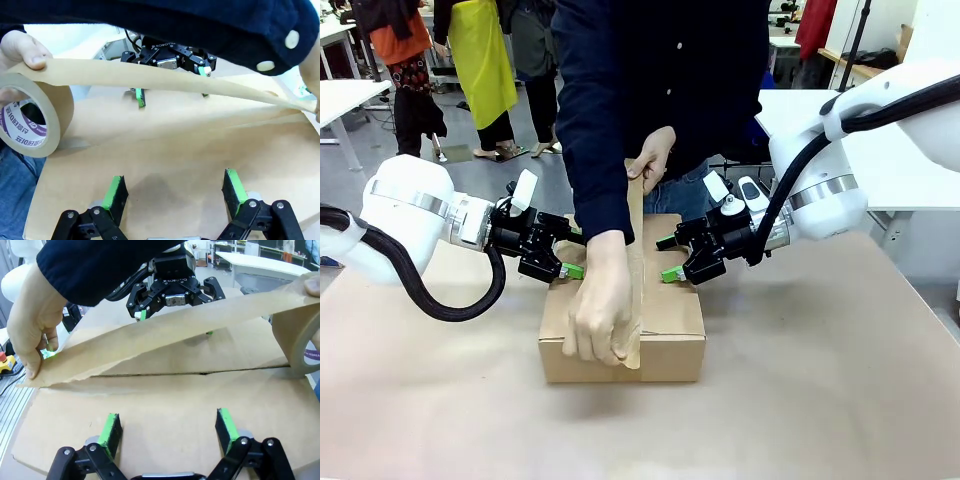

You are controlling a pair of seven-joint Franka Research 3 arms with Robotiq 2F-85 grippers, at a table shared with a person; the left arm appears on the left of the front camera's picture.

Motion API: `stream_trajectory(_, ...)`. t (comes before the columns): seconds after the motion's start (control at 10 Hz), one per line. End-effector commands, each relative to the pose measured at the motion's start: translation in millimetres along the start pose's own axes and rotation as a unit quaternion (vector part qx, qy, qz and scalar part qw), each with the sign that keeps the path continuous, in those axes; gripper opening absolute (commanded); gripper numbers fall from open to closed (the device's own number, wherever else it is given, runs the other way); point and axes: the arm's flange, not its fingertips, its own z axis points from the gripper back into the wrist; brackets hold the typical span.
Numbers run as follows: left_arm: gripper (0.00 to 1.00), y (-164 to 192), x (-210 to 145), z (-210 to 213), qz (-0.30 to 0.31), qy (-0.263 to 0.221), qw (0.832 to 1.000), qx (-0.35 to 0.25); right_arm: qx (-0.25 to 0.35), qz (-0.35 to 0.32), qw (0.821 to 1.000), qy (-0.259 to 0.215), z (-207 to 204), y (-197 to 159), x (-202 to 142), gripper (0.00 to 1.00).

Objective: Pack the gift set into the box.
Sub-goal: Press and hold the closed box until the human finishes sealing it.

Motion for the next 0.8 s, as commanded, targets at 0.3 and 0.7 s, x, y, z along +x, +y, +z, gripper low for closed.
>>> stream_trajectory(0.3, 1.0, -1.3, -3.4, -0.4, -0.001, 0.002, 1.0, -0.008, -0.004, 0.0, 1.0, -0.002, -0.6, 1.8, -4.1, 1.0)
stream_trajectory(0.7, 1.0, -1.3, -3.4, -0.4, -0.001, 0.002, 1.0, -0.008, -0.004, 0.0, 1.0, -0.002, -0.6, 1.8, -4.1, 1.0)
